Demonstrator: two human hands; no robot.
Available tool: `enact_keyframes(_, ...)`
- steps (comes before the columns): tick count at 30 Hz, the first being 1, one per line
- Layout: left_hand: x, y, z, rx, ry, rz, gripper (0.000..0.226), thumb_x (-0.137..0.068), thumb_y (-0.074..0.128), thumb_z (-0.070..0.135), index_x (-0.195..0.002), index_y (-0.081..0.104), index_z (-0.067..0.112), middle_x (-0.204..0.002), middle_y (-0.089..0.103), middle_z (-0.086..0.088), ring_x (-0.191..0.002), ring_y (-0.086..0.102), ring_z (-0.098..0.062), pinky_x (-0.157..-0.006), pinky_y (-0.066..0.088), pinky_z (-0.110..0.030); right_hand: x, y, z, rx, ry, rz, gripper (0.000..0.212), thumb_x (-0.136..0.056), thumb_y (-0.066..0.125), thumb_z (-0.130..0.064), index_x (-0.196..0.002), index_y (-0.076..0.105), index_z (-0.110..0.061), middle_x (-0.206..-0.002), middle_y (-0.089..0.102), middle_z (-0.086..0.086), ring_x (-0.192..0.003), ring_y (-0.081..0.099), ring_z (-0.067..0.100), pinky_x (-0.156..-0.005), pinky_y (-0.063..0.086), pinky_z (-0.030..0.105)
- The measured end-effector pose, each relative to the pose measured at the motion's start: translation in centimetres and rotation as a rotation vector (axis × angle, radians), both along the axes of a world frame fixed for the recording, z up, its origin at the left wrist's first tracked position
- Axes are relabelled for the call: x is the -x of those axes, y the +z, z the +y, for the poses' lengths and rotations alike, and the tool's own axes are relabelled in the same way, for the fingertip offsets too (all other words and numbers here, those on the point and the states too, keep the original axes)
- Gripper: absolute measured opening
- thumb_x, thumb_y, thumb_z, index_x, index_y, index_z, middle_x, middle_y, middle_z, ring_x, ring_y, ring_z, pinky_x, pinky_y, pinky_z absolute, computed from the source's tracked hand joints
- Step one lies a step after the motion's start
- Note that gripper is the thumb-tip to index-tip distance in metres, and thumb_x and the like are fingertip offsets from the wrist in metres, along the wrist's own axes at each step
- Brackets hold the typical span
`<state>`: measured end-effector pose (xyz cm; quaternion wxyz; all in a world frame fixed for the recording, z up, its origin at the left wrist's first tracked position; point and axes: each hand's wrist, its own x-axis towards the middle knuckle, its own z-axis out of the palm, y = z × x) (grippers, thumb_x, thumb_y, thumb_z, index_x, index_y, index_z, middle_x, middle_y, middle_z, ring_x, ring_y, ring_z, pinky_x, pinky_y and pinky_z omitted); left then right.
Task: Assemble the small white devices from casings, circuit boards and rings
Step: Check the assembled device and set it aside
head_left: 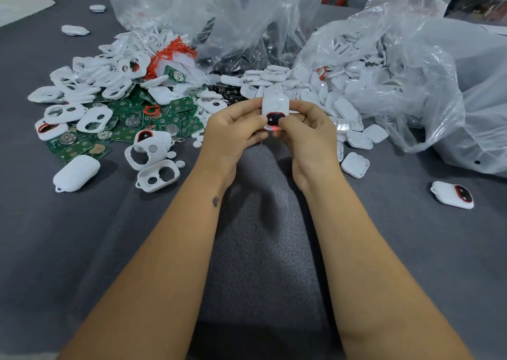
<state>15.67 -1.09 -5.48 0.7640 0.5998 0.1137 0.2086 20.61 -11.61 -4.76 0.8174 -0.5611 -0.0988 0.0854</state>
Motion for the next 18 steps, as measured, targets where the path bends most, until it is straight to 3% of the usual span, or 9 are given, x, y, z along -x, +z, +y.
enact_keyframes(8,-0.1,-0.3,0.0,0.019,0.008,-0.013,0.030,-0.091,0.059,-0.003,-0.117,0.066,0.010,-0.101,0.073,-0.004,-0.088,0.069,-0.010,-0.078,0.056,-0.020,0.0,0.2,0.0,-0.041,0.095,0.062,0.022,-0.087,0.050,0.013,-0.092,0.061,-0.005,-0.080,0.064,0.012,-0.064,0.059,0.014,-0.063,0.050,0.023)
enact_keyframes(12,-0.3,-0.6,0.0,-0.004,0.019,-0.023,0.028,-0.090,0.060,-0.003,-0.113,0.067,0.012,-0.098,0.073,-0.003,-0.088,0.067,-0.010,-0.076,0.056,-0.019,-0.2,0.1,-0.3,-0.066,0.105,0.116,0.020,-0.092,0.049,0.006,-0.088,0.063,-0.008,-0.077,0.068,0.006,-0.066,0.063,0.012,-0.062,0.052,0.021)
enact_keyframes(18,-0.3,-1.1,-0.5,-0.261,0.039,0.014,0.027,-0.093,0.057,0.005,-0.113,0.069,0.019,-0.094,0.072,-0.001,-0.080,0.065,-0.005,-0.073,0.053,-0.019,0.4,0.4,-1.1,0.053,-0.051,0.043,0.015,-0.091,0.056,0.001,-0.085,0.063,-0.011,-0.080,0.065,0.007,-0.066,0.059,0.015,-0.054,0.048,0.023)
